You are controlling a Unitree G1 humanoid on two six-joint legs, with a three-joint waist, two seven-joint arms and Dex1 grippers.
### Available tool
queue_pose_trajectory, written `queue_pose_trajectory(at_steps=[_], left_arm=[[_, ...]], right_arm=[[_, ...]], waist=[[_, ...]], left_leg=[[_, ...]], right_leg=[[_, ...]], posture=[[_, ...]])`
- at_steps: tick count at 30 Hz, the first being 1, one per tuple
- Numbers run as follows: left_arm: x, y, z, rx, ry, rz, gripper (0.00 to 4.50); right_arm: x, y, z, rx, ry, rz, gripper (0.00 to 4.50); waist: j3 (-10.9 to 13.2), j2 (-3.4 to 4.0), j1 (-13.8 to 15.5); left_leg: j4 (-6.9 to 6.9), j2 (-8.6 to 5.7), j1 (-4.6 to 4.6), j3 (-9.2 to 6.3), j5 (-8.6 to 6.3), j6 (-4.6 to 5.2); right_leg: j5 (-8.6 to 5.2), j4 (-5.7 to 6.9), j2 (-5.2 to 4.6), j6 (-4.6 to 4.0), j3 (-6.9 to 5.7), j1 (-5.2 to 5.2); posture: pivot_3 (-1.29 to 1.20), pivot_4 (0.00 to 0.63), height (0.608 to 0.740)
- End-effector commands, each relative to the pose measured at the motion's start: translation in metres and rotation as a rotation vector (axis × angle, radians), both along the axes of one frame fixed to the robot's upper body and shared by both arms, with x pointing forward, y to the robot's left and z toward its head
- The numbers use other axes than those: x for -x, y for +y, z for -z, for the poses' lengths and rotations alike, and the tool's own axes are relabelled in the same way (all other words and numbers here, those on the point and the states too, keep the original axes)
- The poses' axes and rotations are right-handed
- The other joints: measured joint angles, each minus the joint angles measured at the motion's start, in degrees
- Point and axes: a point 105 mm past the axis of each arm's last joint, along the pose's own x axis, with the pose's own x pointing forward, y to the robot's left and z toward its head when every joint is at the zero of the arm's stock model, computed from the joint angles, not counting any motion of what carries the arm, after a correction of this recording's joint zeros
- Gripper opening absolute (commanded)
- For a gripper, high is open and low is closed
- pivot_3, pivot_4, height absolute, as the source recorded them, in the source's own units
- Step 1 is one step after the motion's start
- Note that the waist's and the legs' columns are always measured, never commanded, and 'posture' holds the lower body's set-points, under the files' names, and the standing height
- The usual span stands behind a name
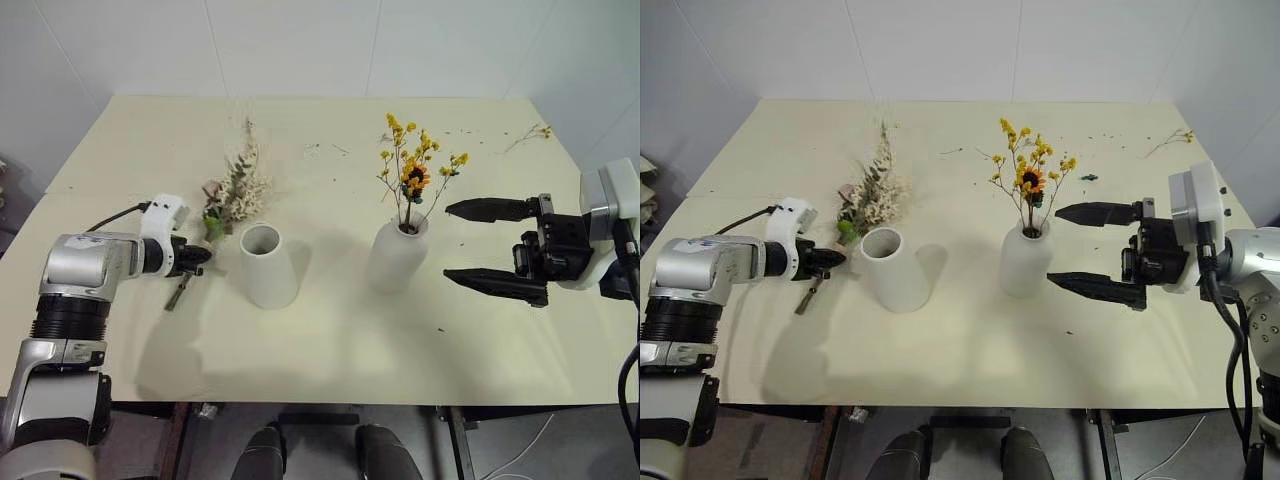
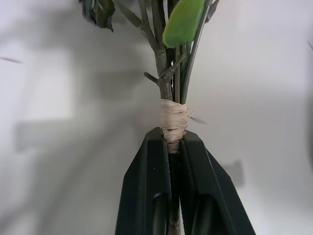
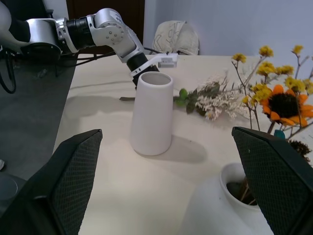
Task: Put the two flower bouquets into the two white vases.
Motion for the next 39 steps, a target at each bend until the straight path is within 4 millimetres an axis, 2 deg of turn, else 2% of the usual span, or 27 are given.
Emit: queue_pose_trajectory(at_steps=[1, 5, 9, 10, 12, 16, 19, 27, 39], left_arm=[[-0.014, 0.005, -0.045, 0.074, -0.288, -0.034, 0.01], [-0.016, 0.011, -0.082, 0.216, -0.538, -0.079, 0.01], [0.014, -0.02, -0.158, 0.577, -0.888, 0.148, 0.01], [0.026, -0.03, -0.173, 0.663, -0.927, 0.233, 0.01], [0.039, -0.04, -0.185, 0.745, -0.954, 0.323, 0.01], [0.074, -0.075, -0.188, 0.812, -0.932, 0.591, 0.01], [0.084, -0.09, -0.181, 0.742, -0.932, 0.674, 0.01], [0.084, -0.094, -0.164, 0.701, -0.945, 0.699, 0.01], [0.079, -0.118, -0.124, 0.692, -0.902, 0.754, 0.01]], right_arm=[[-0.002, -0.007, 0.003, -0.005, -0.016, 0.027, 4.5], [-0.007, -0.008, 0.005, -0.034, -0.021, 0.059, 4.5], [-0.013, -0.007, 0.006, -0.061, -0.024, 0.08, 4.5], [-0.015, -0.006, 0.007, -0.068, -0.023, 0.083, 4.5], [-0.017, -0.005, 0.007, -0.073, -0.021, 0.086, 4.5], [-0.022, -0.005, 0.006, -0.085, -0.027, 0.092, 4.5], [-0.027, -0.004, 0.006, -0.095, -0.029, 0.095, 4.5], [-0.033, -0.001, 0.005, -0.114, -0.036, 0.096, 4.5], [-0.033, -0.001, 0.006, -0.142, -0.038, 0.13, 4.5]], waist=[[-0.02, -0.05, 0.13], [-0.03, -0.05, 0.17], [-0.03, -0.1, 0.12], [-0.02, -0.15, 0.14], [-0.02, -0.17, 0.11], [-0.04, -0.15, -0.15], [-0.04, -0.15, -0.11], [-0.04, -0.15, -0.02], [-0.04, -0.15, -0.06]], left_leg=[[0.0, 0.0, -0.03, -0.01, 0.0, 0.0], [0.02, -0.02, -0.08, -0.02, 0.01, -0.01], [0.05, -0.02, -0.08, -0.02, 0.01, -0.03], [0.08, -0.01, -0.1, -0.02, 0.02, -0.03], [0.15, -0.01, -0.14, -0.03, 0.02, -0.04], [0.12, -0.02, -0.07, 0.0, 0.01, -0.05], [0.15, 0.01, -0.02, 0.0, 0.02, -0.07], [0.28, 0.01, -0.03, -0.01, 0.02, -0.07], [0.21, 0.01, -0.05, 0.0, 0.02, -0.06]], right_leg=[[0.0, -0.03, 0.0, 0.0, -0.03, -0.01], [0.01, -0.07, -0.05, 0.02, -0.07, -0.02], [0.02, -0.03, -0.06, 0.03, -0.09, -0.02], [0.02, -0.02, -0.05, 0.03, -0.11, -0.02], [0.03, -0.01, -0.06, 0.06, -0.12, -0.02], [0.04, -0.04, -0.06, 0.08, -0.07, 0.01], [0.04, 0.06, -0.02, 0.07, -0.07, 0.02], [0.11, 0.04, 0.01, 0.03, -0.06, 0.08], [0.11, -0.08, 0.01, 0.03, -0.06, 0.08]], posture=[[0.0, 0.15, 0.74], [0.0, 0.15, 0.74], [0.0, 0.15, 0.74], [0.0, 0.15, 0.74], [0.0, 0.15, 0.74], [0.0, 0.15, 0.74], [0.0, 0.15, 0.74], [0.0, 0.15, 0.74], [0.0, 0.15, 0.74]])
